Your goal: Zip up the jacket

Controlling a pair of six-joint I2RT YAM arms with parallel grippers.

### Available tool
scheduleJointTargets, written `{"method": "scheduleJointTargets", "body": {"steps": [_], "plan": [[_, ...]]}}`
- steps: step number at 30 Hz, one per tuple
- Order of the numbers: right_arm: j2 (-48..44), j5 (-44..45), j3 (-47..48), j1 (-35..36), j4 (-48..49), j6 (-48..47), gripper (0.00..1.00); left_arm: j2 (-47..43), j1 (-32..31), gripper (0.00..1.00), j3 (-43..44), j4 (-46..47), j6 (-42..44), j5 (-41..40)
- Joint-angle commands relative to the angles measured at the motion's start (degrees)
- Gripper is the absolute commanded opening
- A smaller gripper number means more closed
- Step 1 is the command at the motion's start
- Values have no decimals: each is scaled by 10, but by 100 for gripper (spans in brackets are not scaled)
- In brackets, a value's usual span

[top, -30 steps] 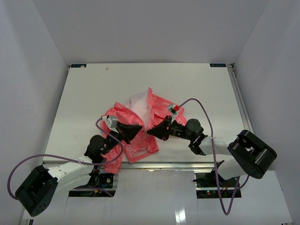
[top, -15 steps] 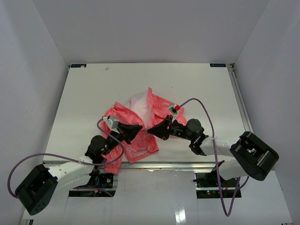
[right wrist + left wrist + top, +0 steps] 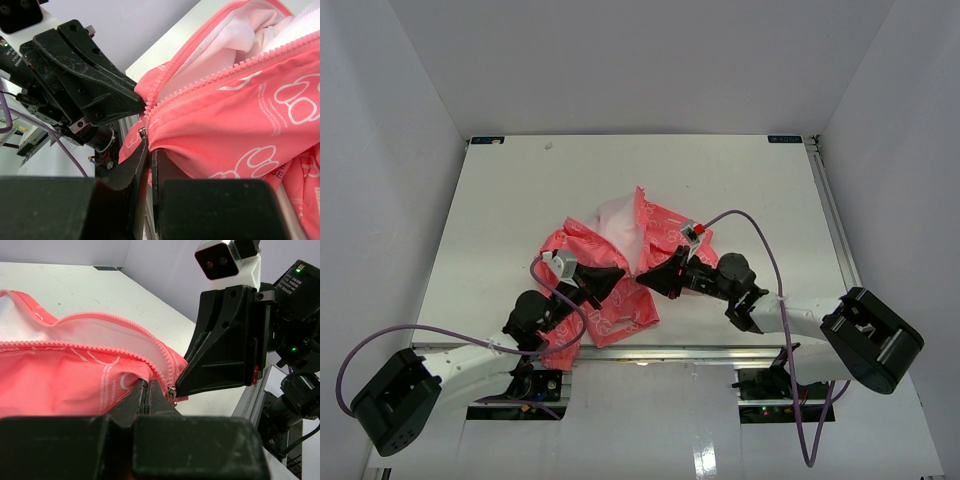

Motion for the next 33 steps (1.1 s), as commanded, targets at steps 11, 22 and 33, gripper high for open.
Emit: {"method": "scheduleJointTargets", "body": {"steps": [11,22,33], "plan": [[-46,40,25,2,-30,-9,8,5,-53,0,18,-33,70,-56],[-59,77,6,28,-8,-6,8,13,-65,0,19,-30,76,-89],[-44,123,13,42,-22,-27,8,-8,-67,0,11,-26,73,-56]]}}
